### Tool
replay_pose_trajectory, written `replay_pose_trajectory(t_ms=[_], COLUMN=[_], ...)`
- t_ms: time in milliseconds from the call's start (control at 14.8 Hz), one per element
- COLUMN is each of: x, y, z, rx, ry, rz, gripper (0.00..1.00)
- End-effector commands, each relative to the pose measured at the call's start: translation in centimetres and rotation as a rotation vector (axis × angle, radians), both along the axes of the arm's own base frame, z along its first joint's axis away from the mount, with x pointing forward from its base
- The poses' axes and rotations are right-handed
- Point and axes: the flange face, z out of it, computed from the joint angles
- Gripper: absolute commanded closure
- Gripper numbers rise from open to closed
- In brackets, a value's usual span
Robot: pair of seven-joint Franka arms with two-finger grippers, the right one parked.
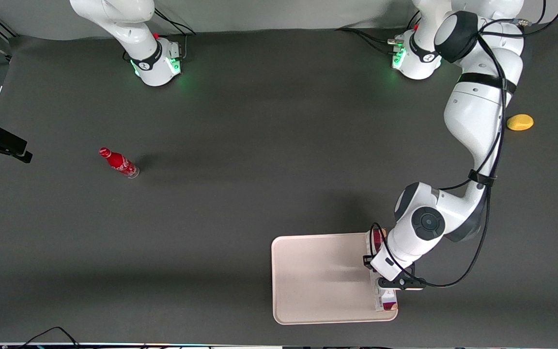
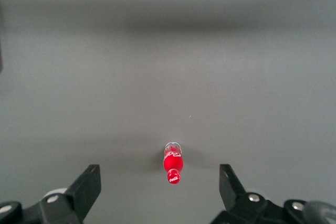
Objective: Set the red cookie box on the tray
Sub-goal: 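Lower the box onto the tray and tip it flat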
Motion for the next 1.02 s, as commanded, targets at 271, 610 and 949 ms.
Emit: replay_pose_trajectory(t_ms=[271,610,949], x=[0.5,0.7,1.0], y=[-0.4,0.3,0.9], z=[-0.6,-0.7,2.9], rx=[0.012,0.024,0.032], ry=[-0.034,-0.037,-0.051], rz=[-0.022,-0.037,-0.021], gripper=[0.01,0.0,0.0])
